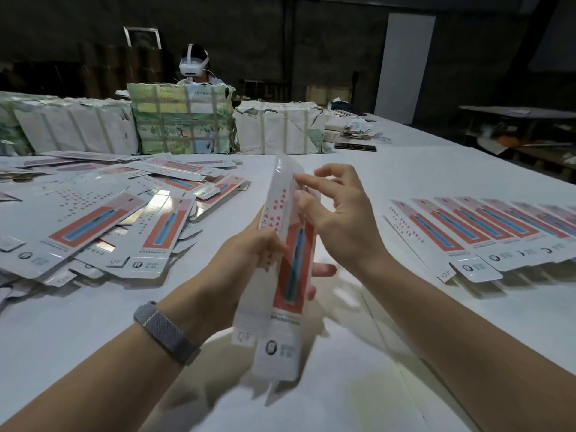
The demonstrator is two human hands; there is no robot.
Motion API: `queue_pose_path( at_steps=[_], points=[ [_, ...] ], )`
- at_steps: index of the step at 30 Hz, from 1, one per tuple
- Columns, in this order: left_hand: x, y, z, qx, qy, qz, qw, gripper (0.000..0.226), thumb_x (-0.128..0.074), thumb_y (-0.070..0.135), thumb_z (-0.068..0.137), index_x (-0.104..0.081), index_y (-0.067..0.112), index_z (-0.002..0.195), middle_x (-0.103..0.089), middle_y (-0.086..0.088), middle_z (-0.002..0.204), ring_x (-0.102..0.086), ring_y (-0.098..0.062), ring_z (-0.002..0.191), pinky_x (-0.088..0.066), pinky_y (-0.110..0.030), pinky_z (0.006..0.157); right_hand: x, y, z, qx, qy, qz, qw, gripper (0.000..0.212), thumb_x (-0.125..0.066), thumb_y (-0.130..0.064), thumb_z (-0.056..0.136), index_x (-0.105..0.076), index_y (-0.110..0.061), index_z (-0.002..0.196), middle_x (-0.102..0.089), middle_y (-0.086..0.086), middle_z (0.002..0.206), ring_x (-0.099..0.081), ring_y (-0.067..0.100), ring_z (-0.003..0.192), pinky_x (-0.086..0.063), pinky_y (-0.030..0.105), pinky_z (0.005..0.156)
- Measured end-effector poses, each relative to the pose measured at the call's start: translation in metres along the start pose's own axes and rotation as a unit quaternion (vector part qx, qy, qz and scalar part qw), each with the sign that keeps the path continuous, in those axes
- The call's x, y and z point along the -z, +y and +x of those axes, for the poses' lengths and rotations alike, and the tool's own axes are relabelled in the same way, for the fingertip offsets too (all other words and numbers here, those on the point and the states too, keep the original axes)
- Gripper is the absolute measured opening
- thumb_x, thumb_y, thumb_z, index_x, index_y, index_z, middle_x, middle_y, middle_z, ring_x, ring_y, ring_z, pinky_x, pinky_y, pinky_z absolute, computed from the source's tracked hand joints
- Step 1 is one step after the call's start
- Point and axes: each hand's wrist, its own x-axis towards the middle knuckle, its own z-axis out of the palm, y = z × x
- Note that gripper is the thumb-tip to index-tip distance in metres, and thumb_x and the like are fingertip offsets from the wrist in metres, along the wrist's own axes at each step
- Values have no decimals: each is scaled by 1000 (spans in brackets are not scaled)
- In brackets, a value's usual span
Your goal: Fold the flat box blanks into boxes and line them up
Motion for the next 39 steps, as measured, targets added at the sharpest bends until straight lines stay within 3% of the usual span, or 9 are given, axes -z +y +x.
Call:
queue_pose_path(
  at_steps=[3, 5, 10, 19, 24, 31, 34, 37, 39],
  points=[
    [-1, 1, 1, 7, 0, 5, 1000, 42, -44, 50, 101, -59, 21, 126, -76, -8, 98, -72, -26, 73, -60, -37, 60, 1, -5, -1, -15, 3, 78, 997, 14, -70, -24, 91, -75, -29, 103, -51, -2, 104, -53, 1, 95, -48, 9, 68],
    [-1, 2, 3, 13, 11, 37, 999, 59, -32, 64, 96, -61, 24, 127, -74, -11, 109, -70, -28, 76, -60, -40, 63, 6, -8, 2, -61, -1, 137, 989, 4, -72, -24, 90, -76, -25, 90, -60, 6, 101, -60, 7, 90, -51, 14, 74],
    [-1, 1, 3, 44, 8, 73, 996, 72, -25, 71, 94, -63, 19, 126, -72, -14, 107, -66, -24, 73, -58, -37, 65, 16, -9, 11, -112, -43, 152, 981, 29, -69, -30, 92, -72, -2, 84, -69, 5, 78, -61, 11, 75, -49, 19, 72],
    [-4, 8, -1, 53, -33, 104, 993, 73, -30, 71, 91, -63, 13, 120, -72, -13, 97, -66, -26, 74, -59, -35, 68, 39, -23, 19, -106, -128, 131, 977, 31, -56, -21, 100, -66, -8, 73, -66, -6, 67, -58, -8, 59, -41, 1, 60],
    [-8, 9, 0, 72, -17, 28, 997, 64, -46, 66, 87, -60, 13, 121, -65, -9, 85, -61, -23, 68, -57, -34, 60, 44, -28, 20, -126, -129, 147, 973, 40, -56, -20, 99, -62, -17, 60, -70, -9, 69, -60, -15, 66, -36, 21, 78],
    [-11, 3, 1, 6, 45, 6, 999, 80, -68, 73, 69, -57, 14, 123, -65, -3, 79, -59, -17, 71, -56, -30, 70, 26, -21, 15, -128, -37, 181, 974, 23, -62, -43, 93, -61, -25, 107, -61, -7, 95, -58, -5, 81, -38, 26, 75],
    [-8, 1, 0, -37, 29, -41, 998, 72, -72, 63, 69, -58, 15, 121, -64, -2, 77, -59, -15, 69, -56, -28, 70, 8, -14, 4, -136, -147, 202, 959, 54, -56, -51, 85, -46, -30, 134, -63, 5, 108, -60, 20, 97, -45, 38, 80],
    [-8, -4, -1, -34, 45, -54, 997, 65, -72, 58, 69, -61, 15, 117, -67, -4, 77, -65, -15, 67, -59, -28, 67, -10, -12, -11, -102, -216, 249, 938, 38, -47, -45, 95, -48, -35, 133, -61, 23, 118, -57, 49, 89, -49, 36, 68],
    [-9, -8, 2, -22, 69, -56, 996, 73, -73, 58, 62, -60, 18, 122, -70, -7, 82, -69, -17, 69, -60, -29, 63, -14, -14, -14, -108, -198, 297, 928, 35, -44, -42, 96, -50, -34, 129, -69, 10, 113, -67, 36, 90, -56, 30, 71]
  ],
)
